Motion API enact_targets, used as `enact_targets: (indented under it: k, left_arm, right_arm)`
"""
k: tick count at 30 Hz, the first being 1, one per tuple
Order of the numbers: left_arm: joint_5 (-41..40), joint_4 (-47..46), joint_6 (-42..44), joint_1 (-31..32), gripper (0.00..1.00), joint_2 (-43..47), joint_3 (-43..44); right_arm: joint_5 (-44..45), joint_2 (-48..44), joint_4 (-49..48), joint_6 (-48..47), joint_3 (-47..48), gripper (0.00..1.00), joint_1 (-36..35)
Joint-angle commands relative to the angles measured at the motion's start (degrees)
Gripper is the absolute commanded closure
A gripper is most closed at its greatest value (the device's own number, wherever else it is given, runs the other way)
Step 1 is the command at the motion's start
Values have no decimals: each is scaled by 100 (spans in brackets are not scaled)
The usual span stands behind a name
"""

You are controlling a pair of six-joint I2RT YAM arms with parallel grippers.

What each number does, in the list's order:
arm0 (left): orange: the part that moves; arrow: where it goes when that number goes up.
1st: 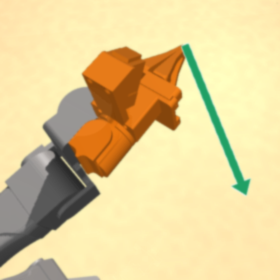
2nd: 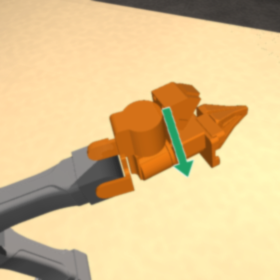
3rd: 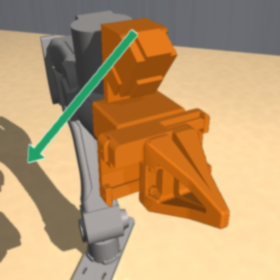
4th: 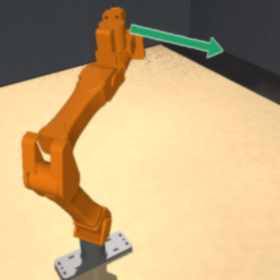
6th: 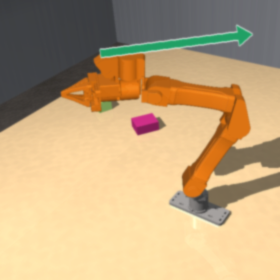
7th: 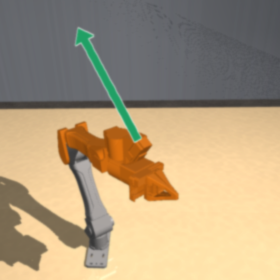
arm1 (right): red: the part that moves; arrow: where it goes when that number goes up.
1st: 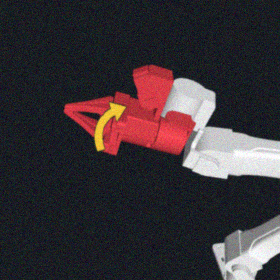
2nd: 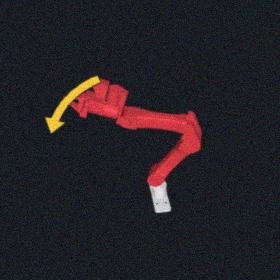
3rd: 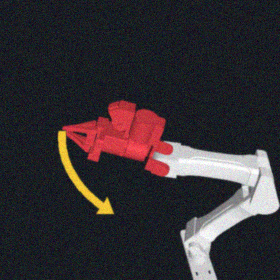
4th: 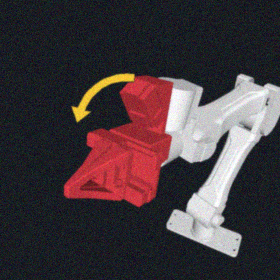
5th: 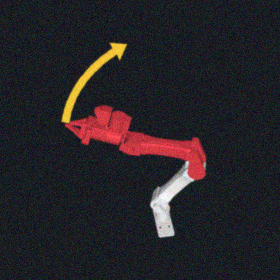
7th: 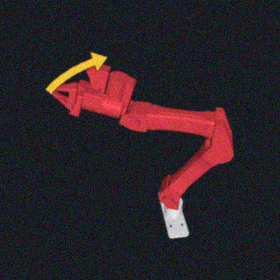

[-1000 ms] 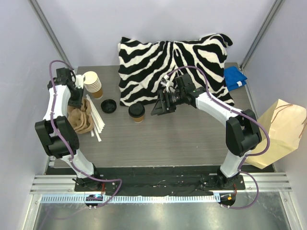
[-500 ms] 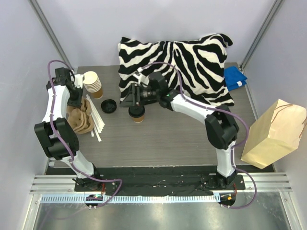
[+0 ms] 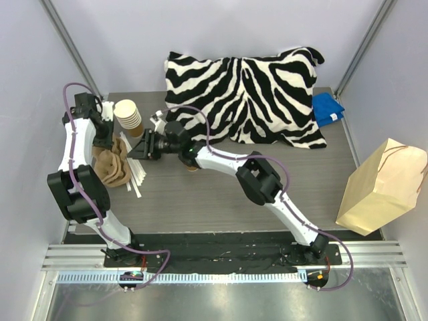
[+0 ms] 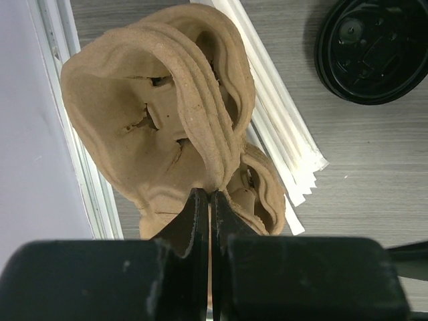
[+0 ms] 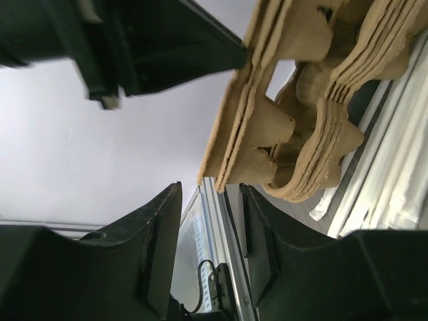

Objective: Pack the takeout coffee

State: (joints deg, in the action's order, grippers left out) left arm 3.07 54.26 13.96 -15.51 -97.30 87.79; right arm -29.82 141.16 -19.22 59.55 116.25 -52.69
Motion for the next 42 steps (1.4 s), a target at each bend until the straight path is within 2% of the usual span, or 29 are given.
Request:
enact_targets:
  k: [1, 12, 19, 42]
  left_arm:
    - [27, 41, -42, -58, 100, 193, 318]
    - [97, 32, -147, -66, 100, 167, 265]
    - [62, 23, -139, -58, 100, 237, 125]
    - [97, -21, -148, -58, 100, 193, 63]
  right_arm:
    - [407, 192, -266, -5, 609, 53, -286]
    - [574, 544, -433, 4, 785, 53, -462]
    - [680, 623, -451, 4, 707, 64, -479]
    - [592, 737, -785, 180, 812, 61, -550]
